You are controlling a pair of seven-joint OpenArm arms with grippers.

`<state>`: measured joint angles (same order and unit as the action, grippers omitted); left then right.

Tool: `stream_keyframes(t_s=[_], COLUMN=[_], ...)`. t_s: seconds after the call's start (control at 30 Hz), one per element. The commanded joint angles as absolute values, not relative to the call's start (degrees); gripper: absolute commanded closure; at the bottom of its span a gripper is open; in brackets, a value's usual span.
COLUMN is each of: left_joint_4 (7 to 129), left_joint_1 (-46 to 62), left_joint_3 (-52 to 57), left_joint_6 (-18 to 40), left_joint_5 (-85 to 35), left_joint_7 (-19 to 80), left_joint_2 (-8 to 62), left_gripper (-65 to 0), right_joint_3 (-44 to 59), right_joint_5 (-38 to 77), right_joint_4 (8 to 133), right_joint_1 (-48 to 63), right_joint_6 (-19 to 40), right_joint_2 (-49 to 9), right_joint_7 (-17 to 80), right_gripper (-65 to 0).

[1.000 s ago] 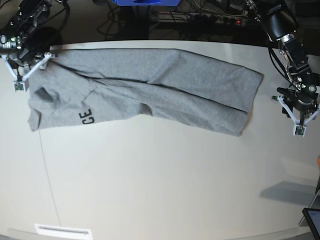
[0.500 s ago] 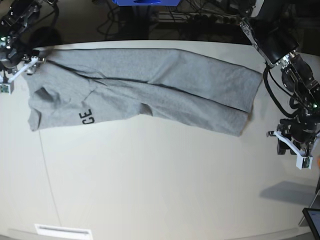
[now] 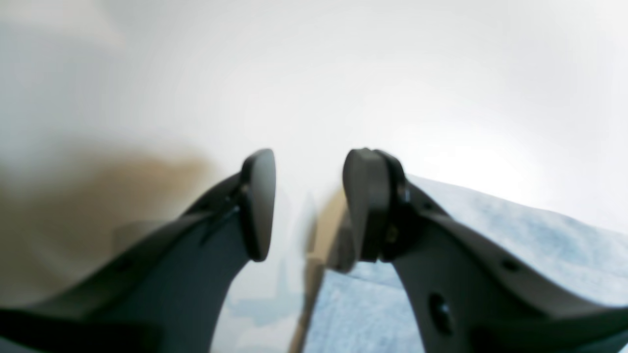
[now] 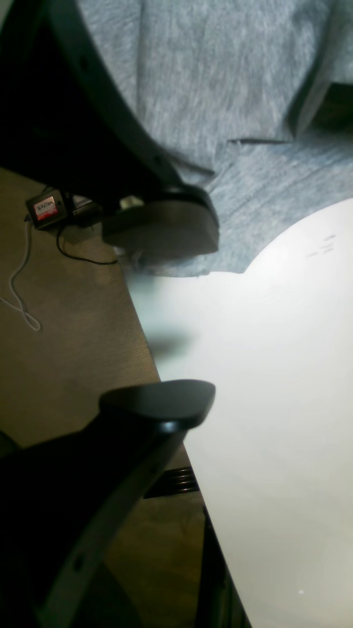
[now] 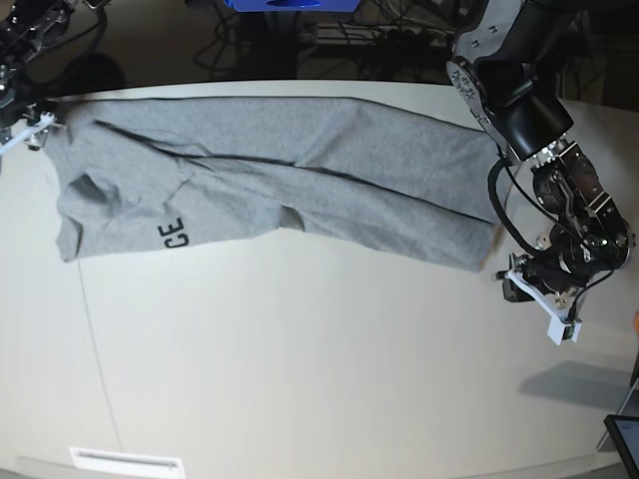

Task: Fold the T-shirt properly
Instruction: 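Lower the left gripper to the edge at the shirt's hem end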

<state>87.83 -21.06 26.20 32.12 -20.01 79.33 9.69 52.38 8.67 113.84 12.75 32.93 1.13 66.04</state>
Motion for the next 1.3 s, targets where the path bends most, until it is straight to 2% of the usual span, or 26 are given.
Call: stream_keyframes(t_s=[0.0,0.07,0.1,0.23,0.7,0.97,1.27], left_joint_4=[88.6,87.4,86.1,81.9,80.0,80.2,87.7], left_joint_1=[-22.5,-22.7,-23.1,-23.3,-23.5,-18.9,-13.8], left_joint_3=[26.2,25.6,24.7,22.7,14.7,14.9,15.1], left_joint_6=[32.2,32.2,32.2,32.2,32.2,32.2,32.2], left_joint_5=[-20.8,-20.8,-20.8,-20.8,-20.8,-20.8,-20.8], left_joint_7=[78.6,78.6,78.6,78.6,78.5,78.6,78.6], left_joint_2=[10.6,10.6,10.6,10.6,9.6,9.9,10.1], left_gripper=[-24.7,-23.9,-21.0,0.0,0.0,0.0,0.0], right_joint_3=[52.5,52.5,52.5,52.5,52.4,52.5,52.4], right_joint_5=[8.9,8.9,8.9,8.9,9.1,9.2,9.2], right_joint_4=[114.6,114.6,114.6,114.6,114.6,114.6,114.5], right_joint_1=[12.7,12.7,12.7,12.7,14.5,14.6,14.5], right_joint_6=[32.7,32.7,32.7,32.7,32.9,32.9,32.9], right_joint_2=[0.5,0.5,0.7,0.7,0.8,0.8,0.8], right_joint_7=[65.3,65.4,65.4,65.4,65.1,65.1,65.1], right_gripper=[-38.2,-38.2,-38.2,-38.2,-38.0,-38.0,-38.0])
